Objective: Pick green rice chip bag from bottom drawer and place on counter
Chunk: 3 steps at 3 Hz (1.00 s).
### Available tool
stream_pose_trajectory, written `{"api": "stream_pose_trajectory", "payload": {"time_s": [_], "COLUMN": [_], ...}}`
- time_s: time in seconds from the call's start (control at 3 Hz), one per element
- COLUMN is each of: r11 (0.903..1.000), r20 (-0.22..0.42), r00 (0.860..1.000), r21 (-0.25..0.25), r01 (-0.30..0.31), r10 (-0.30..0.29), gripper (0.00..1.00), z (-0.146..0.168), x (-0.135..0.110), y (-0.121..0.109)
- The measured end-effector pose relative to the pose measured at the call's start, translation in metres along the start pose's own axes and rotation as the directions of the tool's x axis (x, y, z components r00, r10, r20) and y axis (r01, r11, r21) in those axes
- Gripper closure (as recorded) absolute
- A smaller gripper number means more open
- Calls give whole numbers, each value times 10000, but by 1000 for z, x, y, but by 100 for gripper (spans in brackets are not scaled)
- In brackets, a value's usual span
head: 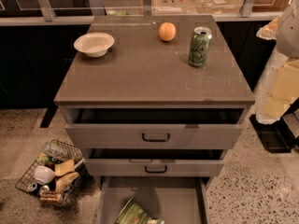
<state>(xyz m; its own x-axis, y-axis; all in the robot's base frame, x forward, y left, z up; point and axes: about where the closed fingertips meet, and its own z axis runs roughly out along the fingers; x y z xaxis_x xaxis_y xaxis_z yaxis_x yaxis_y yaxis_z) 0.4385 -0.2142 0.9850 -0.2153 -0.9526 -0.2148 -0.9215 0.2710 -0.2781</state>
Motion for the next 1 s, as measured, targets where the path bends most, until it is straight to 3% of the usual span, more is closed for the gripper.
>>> {"api": "stream_pose_trajectory", "payload": {"time_s": [0.67, 1.0], "r11": [9988, 9955], "r20": [96, 421], "r00": [9992, 9956], "r21": [303, 419], "r01": [-386, -853], "r10": [383, 835], "gripper": [0, 0], "z": [29, 70], "x": [17, 46], "y": [18, 49]}}
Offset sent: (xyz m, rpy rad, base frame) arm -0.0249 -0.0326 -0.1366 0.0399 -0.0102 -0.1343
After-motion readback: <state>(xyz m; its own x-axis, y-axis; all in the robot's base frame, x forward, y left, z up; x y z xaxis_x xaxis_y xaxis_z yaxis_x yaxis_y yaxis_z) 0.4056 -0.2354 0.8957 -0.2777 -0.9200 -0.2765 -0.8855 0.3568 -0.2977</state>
